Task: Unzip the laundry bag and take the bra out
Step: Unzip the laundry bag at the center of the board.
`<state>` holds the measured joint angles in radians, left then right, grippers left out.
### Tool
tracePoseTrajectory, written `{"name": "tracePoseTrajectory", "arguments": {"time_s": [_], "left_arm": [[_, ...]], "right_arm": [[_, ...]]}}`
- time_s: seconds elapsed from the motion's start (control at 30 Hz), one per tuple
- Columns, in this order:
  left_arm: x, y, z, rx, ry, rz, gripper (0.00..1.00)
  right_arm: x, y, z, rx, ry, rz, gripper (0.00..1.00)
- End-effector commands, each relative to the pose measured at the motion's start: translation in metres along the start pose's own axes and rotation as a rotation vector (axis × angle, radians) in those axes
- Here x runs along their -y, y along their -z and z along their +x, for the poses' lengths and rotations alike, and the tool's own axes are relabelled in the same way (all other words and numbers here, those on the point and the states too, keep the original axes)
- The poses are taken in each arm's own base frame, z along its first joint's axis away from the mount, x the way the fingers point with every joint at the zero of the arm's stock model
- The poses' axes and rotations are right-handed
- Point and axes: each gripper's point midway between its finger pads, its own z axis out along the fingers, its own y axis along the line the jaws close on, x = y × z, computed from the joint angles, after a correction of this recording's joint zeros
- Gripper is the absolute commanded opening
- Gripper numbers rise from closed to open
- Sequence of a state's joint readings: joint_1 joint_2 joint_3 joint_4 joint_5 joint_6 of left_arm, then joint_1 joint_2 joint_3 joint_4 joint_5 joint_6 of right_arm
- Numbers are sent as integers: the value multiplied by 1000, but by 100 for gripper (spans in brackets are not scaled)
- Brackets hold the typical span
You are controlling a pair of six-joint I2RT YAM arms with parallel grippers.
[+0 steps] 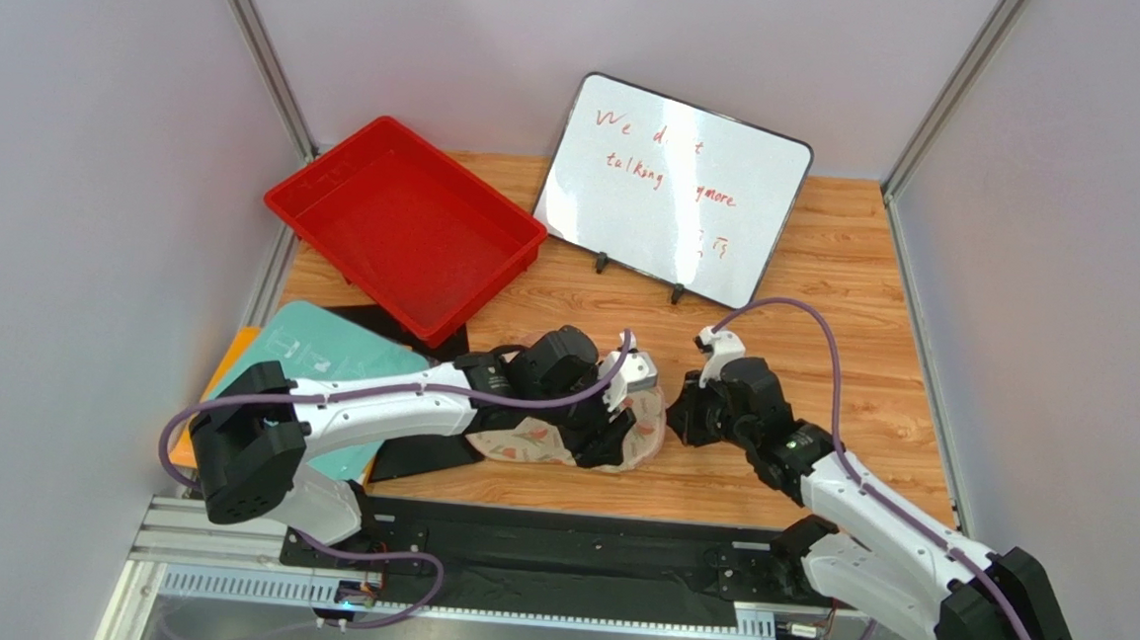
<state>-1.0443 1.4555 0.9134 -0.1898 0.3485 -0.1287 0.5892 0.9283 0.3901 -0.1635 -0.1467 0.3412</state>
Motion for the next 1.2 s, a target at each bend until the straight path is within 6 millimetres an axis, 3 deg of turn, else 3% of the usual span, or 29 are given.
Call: {"name": "tracePoseTrajectory", "arguments": {"time_s": [0.0,0.1,0.2,0.4,0.53,0.83,0.97,1.07,1.17], "left_arm": [[-6,19,-11,45,23,-99,65],[-9,30,-17,87,62,-141,66],[-9,31,-9,101,121,-154,67],[-21,15,39,40,292,-203,68],[-27,9,55,20,360,-224,68],[-61,1,55,79,432,-244,68],[-92,5,55,113,482,-289,68],[-105,5,59,111,493,-291,68],[-115,4,47,122,448,-303,68]], "right_arm": [[26,12,-29,111,-75,179,0],[39,18,-31,121,-118,250,0],[45,22,-32,130,-155,291,0],[51,30,-26,111,-197,340,0],[51,38,-25,122,-214,348,0],[35,36,-15,105,-232,259,0],[29,29,4,62,-251,226,0],[19,26,10,48,-252,188,0],[12,24,20,13,-239,170,0]]}}
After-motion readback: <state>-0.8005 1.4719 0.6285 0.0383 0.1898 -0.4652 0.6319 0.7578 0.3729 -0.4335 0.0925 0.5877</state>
